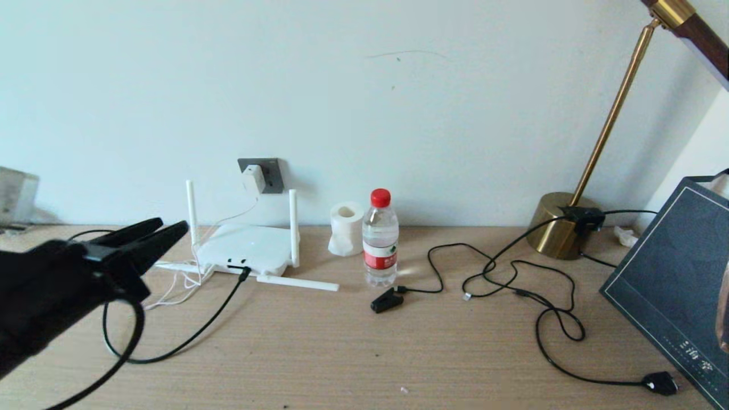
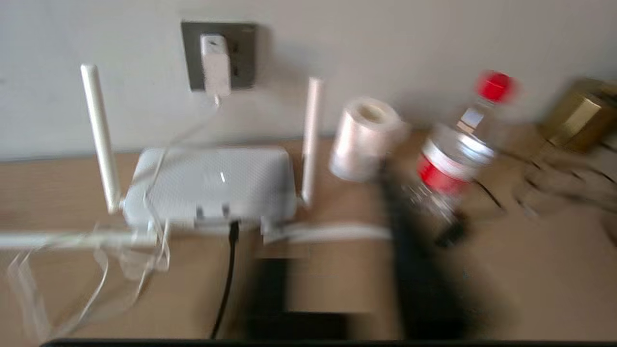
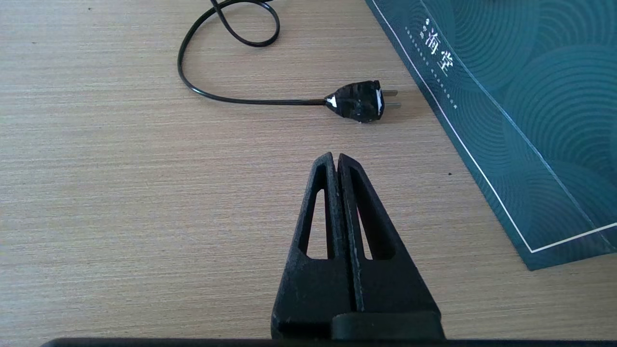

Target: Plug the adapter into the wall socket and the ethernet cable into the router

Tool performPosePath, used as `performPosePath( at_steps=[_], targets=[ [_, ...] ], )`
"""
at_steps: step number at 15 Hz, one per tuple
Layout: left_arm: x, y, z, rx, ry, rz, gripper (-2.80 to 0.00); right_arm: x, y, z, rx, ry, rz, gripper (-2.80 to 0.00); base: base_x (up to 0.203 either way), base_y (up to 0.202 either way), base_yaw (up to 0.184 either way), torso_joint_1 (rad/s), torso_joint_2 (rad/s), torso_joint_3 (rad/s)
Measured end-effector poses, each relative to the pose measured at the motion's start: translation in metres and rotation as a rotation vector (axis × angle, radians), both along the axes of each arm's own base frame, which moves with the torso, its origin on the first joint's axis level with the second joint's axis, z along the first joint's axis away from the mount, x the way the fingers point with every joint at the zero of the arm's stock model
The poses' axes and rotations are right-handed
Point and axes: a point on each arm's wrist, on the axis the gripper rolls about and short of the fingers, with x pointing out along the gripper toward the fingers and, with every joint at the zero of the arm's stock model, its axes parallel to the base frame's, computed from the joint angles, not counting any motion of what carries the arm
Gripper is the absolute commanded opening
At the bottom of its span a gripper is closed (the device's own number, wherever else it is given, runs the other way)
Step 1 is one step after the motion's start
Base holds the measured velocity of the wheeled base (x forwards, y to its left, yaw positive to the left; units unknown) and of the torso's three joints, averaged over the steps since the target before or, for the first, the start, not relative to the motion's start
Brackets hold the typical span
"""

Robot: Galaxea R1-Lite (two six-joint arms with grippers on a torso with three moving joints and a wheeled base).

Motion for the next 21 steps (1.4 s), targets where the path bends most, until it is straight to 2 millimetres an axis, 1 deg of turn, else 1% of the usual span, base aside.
performPosePath(
  at_steps=[1, 2, 3, 4, 5, 7, 8, 11, 13, 15, 17, 19, 21],
  targets=[
    [-0.021, 0.002, 0.007, 0.004, 0.029, -0.006, -2.8, 0.0, 0.0, 0.0, 0.0, 0.0, 0.0, -2.8, 0.0, 0.0, 0.0, 0.0, 0.0, 0.0],
    [-0.041, 0.005, 0.008, 0.012, 0.076, -0.011, -2.8, 0.0, 0.0, 0.0, 0.0, 0.0, 0.001, -2.8, 0.0, 0.0, 0.0, 0.0, 0.0, 0.0],
    [-0.062, 0.008, 0.004, 0.02, 0.135, -0.014, -2.8, 0.0, 0.0, 0.0, 0.0, 0.0, 0.0, -2.8, 0.0, 0.0, 0.0, 0.0, 0.0, 0.0],
    [-0.083, 0.01, -0.005, 0.029, 0.203, -0.017, -2.8, 0.0, 0.0, 0.0, 0.0, 0.0, 0.0, -2.8, 0.0, 0.0, 0.0, 0.0, 0.0, 0.0],
    [-0.101, 0.013, -0.022, 0.04, 0.282, -0.017, -2.8, 0.0, 0.0, 0.0, 0.002, 0.0, -0.001, -2.8, 0.0, 0.0, 0.0, 0.0, 0.0, 0.0],
    [-0.125, 0.017, -0.056, 0.06, 0.42, 0.011, -2.8, 0.0, 0.0, 0.0, 0.007, -0.001, -0.003, -2.8, 0.0, 0.0, 0.0, 0.0, 0.0, 0.0],
    [-0.132, 0.019, -0.068, 0.07, 0.457, 0.056, -2.8, 0.0, 0.0, 0.0, 0.005, 0.0, -0.002, -2.8, 0.0, 0.0, 0.0, 0.0, 0.0, 0.0],
    [-0.137, 0.025, -0.091, 0.068, 0.523, 0.297, -2.8, 0.0, 0.0, 0.0, 0.003, 0.0, -0.002, -2.8, 0.0, 0.0, 0.0, 0.0, 0.0, 0.0],
    [-0.141, 0.027, -0.11, 0.06, 0.578, 0.353, -2.8, 0.0, 0.0, 0.0, 0.003, 0.0, -0.002, -2.8, 0.0, 0.0, 0.0, 0.0, 0.0, 0.0],
    [-0.149, 0.026, -0.122, 0.056, 0.574, 0.324, -2.8, 0.0, 0.0, 0.0, 0.003, -0.001, -0.002, -2.8, 0.0, 0.0, 0.0, 0.0, 0.0, 0.0],
    [-0.158, 0.026, -0.126, 0.053, 0.499, 0.261, -2.8, 0.0, 0.0, 0.0, -0.001, 0.001, -0.001, -2.8, 0.0, 0.0, 0.0, 0.0, 0.0, 0.0],
    [-0.163, 0.026, -0.128, 0.097, 0.415, 0.211, -2.8, 0.0, 0.0, 0.0, 0.002, 0.0, -0.002, -2.8, 0.0, 0.0, 0.0, 0.0, 0.0, 0.0],
    [-0.166, 0.026, -0.131, 0.136, 0.401, 0.234, -2.8, 0.0, 0.0, 0.0, 0.003, -0.001, -0.002, -2.8, 0.0, 0.0, 0.0, 0.0, 0.0, 0.0]
  ],
)
